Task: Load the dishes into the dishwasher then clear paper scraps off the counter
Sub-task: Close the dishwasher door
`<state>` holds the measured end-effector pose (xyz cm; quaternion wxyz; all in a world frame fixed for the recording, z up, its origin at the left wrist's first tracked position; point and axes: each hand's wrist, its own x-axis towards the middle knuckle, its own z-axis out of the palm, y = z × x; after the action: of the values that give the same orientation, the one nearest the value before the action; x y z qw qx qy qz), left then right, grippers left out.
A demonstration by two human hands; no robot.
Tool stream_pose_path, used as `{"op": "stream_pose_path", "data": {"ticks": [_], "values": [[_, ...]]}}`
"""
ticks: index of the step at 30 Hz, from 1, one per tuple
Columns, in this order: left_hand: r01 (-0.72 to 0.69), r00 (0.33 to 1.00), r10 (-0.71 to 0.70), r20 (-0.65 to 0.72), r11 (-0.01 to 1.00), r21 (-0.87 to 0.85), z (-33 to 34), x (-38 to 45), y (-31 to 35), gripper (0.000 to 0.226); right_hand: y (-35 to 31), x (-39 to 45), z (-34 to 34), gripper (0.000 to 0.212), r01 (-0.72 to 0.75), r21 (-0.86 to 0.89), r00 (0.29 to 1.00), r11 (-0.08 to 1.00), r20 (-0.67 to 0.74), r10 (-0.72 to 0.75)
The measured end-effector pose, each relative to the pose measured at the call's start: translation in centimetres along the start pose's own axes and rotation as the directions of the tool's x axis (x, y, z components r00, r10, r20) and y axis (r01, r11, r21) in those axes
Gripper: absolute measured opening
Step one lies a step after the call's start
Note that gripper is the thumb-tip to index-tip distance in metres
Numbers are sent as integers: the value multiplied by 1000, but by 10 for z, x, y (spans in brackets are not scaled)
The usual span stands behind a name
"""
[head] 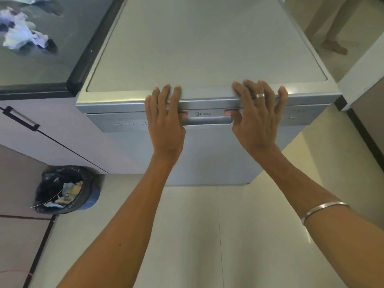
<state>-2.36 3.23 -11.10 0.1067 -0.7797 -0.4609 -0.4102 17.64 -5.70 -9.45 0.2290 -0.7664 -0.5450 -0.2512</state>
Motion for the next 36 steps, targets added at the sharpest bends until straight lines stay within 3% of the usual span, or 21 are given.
{"op": "stream_pose_path", "data": {"ticks": [4,10,18,28,32,36], "values": [[-84,996,84,4,996,43,-2,5,-11,46,6,4,-1,51,56,-8,997,998,-53,-57],[-40,996,36,81,998,50,-10,8,-5,54,-1,8,-13,53,24,0,999,1000,24,-24],[47,981,-38,191,998,-43,-24,18,-1,56,-20,16,-28,51,-134,99,988,986,96,125],[68,939,-40,342,995,-70,-47,27,5,63,-28,25,-43,53,-205,124,954,971,246,170],[110,858,-49,511,990,-89,-61,33,5,65,-33,28,-60,55,-162,92,906,983,407,111],[128,718,-10,696,985,-118,-86,30,-1,69,-50,48,-95,43,-199,26,771,980,622,140]]}}
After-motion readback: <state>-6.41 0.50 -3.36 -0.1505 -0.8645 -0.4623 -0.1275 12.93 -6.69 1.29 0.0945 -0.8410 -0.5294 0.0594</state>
